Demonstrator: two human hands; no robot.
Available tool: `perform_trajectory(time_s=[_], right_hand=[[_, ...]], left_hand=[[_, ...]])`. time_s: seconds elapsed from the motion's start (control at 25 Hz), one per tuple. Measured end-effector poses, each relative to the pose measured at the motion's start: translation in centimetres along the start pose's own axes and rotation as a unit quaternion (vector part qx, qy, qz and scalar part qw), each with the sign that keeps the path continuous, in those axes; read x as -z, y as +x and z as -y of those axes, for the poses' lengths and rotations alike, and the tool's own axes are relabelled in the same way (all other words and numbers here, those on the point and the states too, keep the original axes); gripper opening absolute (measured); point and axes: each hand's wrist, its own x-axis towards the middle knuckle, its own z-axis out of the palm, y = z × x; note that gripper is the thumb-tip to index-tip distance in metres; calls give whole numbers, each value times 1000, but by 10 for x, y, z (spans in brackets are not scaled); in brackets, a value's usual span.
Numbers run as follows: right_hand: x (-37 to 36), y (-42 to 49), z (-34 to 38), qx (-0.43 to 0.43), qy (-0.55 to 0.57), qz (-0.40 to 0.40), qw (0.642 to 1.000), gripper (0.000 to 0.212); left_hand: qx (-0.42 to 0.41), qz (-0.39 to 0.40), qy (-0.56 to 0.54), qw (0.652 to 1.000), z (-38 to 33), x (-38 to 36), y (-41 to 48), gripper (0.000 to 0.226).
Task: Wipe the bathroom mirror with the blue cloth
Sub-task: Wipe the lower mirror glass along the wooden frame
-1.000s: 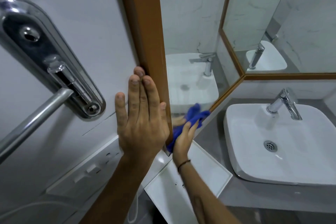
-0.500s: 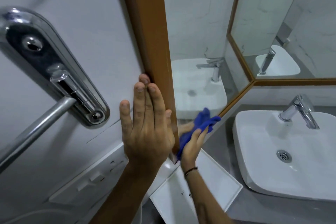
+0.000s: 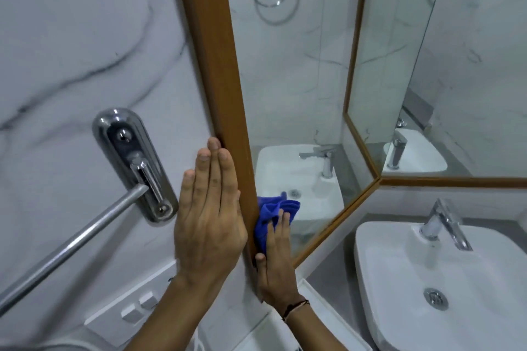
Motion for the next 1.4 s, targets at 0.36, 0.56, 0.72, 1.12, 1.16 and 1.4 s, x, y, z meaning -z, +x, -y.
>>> perform_trajectory(time_s=[0.36, 0.56, 0.72, 1.12, 1.16, 1.4], right_hand=[[70, 192, 107, 174, -50, -115, 977, 59], [106, 248, 157, 195, -82, -116, 970, 61], [99, 221, 155, 175, -67, -98, 977, 60], [65, 58, 65, 88, -141, 27, 986, 134], [62, 39, 54, 74, -147, 45, 985, 133], [45, -43, 13, -12, -129, 127, 983, 125]], left_hand=[[43, -80, 34, 995, -12, 33, 90, 60], [54, -66, 34, 996, -1, 74, 167, 78], [47, -35, 44, 997, 0, 82, 163, 76], [76, 18, 42, 996, -22, 62, 96, 93], [77, 36, 46, 995, -25, 55, 81, 96], [56, 140, 53, 987, -36, 15, -45, 80]])
